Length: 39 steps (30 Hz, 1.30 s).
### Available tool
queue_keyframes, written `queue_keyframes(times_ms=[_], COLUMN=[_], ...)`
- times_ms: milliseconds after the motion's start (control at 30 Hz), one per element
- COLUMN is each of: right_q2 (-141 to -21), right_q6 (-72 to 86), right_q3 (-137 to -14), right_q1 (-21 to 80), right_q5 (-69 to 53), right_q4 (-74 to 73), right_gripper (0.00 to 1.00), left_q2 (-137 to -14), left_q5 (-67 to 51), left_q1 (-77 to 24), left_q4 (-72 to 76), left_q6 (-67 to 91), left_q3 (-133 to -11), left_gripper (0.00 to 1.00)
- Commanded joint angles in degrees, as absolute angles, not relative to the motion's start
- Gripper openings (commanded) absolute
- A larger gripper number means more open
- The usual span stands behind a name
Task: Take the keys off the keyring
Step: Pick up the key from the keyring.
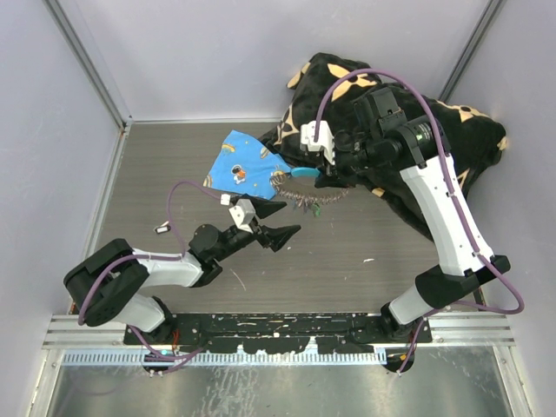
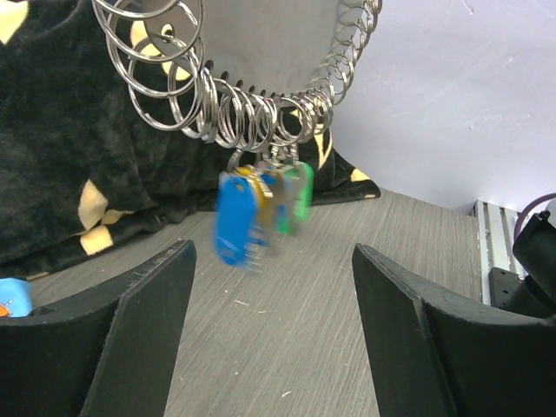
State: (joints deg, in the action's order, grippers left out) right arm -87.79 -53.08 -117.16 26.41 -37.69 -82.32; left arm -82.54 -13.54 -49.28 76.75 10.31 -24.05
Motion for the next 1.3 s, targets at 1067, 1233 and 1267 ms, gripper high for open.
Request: queue_keyframes(times_ms=[1067, 1233, 1267], right_q2=[-84.9, -84.7, -84.7], right_q6=[-53.0, -53.0, -53.0], right_q3=[-120.2, -120.1, -120.1], right_q1=[23.0, 22.7, 22.7], right_q5=[-44.9, -45.2, -45.3], right_q4=[-80.7, -80.7, -80.7], right_gripper=[0.01, 0.01, 0.01], left_q2=[-83.9, -84.9, -85.1], left_q5=[2.0, 3.9, 4.1], left_q1=[-55.3, -56.0, -56.0], left_q4=[81.9, 81.9, 81.9], left_q6=[1.4, 0.4, 0.3], left_q3=[-28.1, -28.9, -29.0], left_gripper=[0.57, 0.55, 0.55])
